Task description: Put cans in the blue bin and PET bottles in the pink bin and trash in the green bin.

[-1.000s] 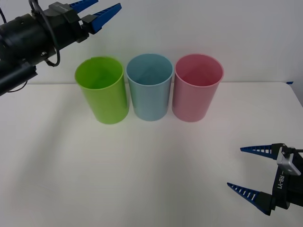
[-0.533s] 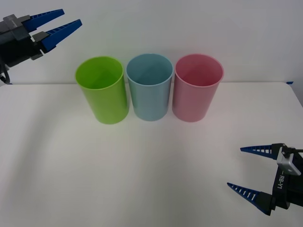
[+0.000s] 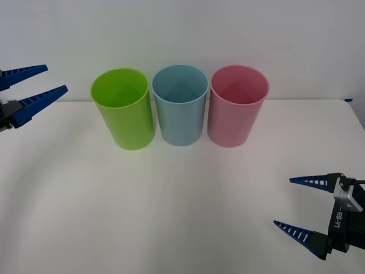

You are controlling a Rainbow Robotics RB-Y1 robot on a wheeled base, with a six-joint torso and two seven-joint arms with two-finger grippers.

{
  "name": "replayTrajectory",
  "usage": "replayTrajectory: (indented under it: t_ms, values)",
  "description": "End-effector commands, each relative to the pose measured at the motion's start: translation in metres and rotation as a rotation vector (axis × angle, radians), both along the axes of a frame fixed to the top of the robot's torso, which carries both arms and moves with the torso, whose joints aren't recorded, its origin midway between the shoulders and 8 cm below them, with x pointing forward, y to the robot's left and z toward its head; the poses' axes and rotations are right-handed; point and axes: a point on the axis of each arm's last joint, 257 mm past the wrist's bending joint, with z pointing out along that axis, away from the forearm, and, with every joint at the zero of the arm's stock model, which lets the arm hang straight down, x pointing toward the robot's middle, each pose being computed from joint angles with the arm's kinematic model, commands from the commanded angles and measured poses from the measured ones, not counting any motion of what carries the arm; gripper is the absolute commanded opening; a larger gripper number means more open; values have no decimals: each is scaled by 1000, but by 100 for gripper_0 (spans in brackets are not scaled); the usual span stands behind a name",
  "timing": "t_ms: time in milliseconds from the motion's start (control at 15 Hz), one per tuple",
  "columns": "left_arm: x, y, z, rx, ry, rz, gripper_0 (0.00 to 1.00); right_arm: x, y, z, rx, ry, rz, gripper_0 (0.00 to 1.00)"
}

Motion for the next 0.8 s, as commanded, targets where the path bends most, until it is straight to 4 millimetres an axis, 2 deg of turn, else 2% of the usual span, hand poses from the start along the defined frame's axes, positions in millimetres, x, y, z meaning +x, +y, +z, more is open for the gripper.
replayTrajectory:
  t_ms: [67,333,800]
  values:
    - [-20,5,-26,23,47,16,100,0,0,0,0,0,0,100]
    - [-50,7,-69,75,119,31,100,0,0,0,0,0,0,100]
    - [-84,-3,-144,175,244,86,100,0,0,0,0,0,0,100]
